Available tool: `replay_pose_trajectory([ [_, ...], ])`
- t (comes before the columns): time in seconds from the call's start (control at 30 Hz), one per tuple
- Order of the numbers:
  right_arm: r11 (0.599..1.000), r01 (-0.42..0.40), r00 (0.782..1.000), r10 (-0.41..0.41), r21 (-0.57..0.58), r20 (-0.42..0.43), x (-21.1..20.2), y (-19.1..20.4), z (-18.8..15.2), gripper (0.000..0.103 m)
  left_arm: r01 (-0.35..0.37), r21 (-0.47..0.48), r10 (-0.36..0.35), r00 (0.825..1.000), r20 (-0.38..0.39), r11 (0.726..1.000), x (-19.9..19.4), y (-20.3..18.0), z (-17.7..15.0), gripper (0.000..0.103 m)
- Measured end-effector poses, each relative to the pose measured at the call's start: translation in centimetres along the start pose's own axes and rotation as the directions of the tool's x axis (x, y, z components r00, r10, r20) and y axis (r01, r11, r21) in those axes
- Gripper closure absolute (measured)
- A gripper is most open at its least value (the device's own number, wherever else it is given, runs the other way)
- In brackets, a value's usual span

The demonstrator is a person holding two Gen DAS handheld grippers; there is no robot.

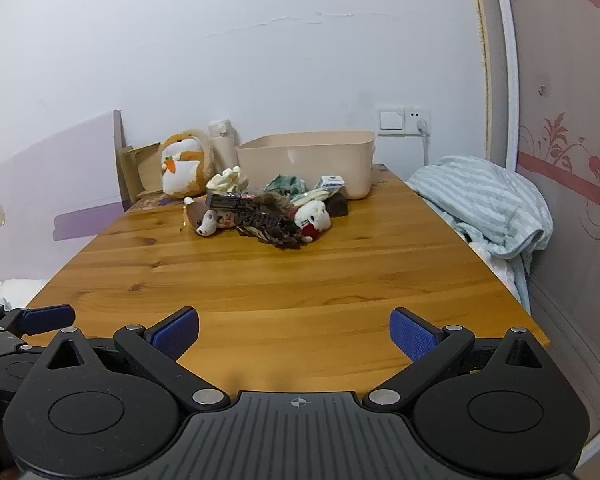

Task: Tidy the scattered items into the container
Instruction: 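Move both tools toward the pile of items on the table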

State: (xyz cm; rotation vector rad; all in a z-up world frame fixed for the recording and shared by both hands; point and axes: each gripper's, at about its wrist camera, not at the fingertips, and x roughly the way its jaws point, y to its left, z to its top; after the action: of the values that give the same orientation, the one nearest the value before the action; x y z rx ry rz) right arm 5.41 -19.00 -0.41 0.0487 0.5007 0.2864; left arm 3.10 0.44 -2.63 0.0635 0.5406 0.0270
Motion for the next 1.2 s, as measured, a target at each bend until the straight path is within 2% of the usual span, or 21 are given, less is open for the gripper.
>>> replay_pose_trajectory([
  [0.3, 1.000, -0.024, 0.999, 0.024, 0.007, -0.035, 3.3, 0.7, 0.5, 0.000, 0.004, -0.088, -0.010, 0.997, -0.070, 0.996, 3.4, 2.3, 0.4, 0.000],
  [0.6, 1.000, -0.022, 0.998, 0.024, 0.020, -0.062, 6.4, 0.6, 1.8, 0.000, -0.007, -0.128, -0.005, 0.996, -0.087, 0.992, 6.4, 4.2, 1.7, 0.000],
  [0.9, 0.999, -0.014, 0.998, 0.016, 0.033, -0.064, 9.2, -0.2, 3.8, 0.000, -0.006, -0.112, -0.004, 0.996, -0.091, 0.994, 9.3, 4.6, 4.3, 0.000],
  [1.2, 1.000, -0.011, 0.998, 0.011, -0.005, -0.065, 12.8, -1.0, 5.8, 0.000, -0.009, -0.109, 0.000, 0.997, -0.082, 0.994, 12.8, 5.8, 7.1, 0.000],
])
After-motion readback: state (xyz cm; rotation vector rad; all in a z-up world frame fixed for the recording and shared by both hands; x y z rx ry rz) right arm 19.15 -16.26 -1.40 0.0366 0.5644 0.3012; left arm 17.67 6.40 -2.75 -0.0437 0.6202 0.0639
